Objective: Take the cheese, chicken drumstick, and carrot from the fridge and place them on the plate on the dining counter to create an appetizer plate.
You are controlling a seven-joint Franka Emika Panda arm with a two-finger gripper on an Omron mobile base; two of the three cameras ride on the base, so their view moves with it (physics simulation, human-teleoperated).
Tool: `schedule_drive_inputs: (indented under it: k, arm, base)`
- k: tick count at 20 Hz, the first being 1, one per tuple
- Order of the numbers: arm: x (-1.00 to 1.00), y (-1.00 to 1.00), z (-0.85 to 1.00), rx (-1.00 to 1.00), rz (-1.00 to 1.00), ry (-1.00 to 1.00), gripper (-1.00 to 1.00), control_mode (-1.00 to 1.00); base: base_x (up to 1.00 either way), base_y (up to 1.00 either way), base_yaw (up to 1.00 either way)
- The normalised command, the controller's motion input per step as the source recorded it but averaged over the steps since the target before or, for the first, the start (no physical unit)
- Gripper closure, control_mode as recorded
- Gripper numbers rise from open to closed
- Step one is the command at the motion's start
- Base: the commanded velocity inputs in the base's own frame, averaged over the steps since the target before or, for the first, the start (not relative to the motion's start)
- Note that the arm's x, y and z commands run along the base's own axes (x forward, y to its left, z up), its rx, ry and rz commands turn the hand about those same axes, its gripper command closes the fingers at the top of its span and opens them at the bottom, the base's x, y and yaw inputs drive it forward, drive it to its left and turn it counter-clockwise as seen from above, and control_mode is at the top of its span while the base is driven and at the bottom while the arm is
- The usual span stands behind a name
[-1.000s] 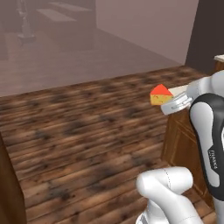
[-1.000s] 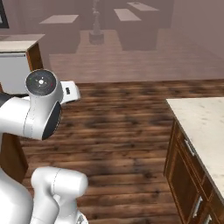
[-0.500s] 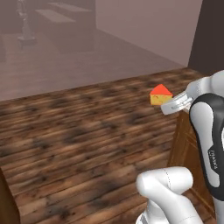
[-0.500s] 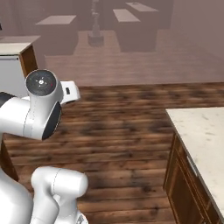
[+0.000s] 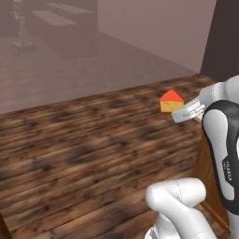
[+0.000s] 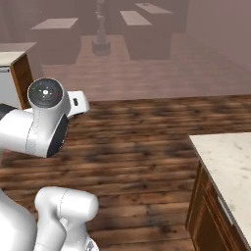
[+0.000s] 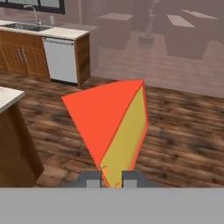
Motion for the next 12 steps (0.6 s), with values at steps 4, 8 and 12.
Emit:
schedule_drive_inputs:
  k: [4,8,12]
  arm:
    - [0.0,0.0,0.0,0.0,0.0,0.0,1.0,1.0]
    - [0.0,0.0,0.0,0.0,0.0,0.0,1.0,1.0]
    - [0.0,0.0,0.0,0.0,0.0,0.0,1.0,1.0]
  base:
    - [0.84,0.0,-0.1]
    - [0.8,-0.03,-0.15]
    - [0.73,-0.09,-0.19]
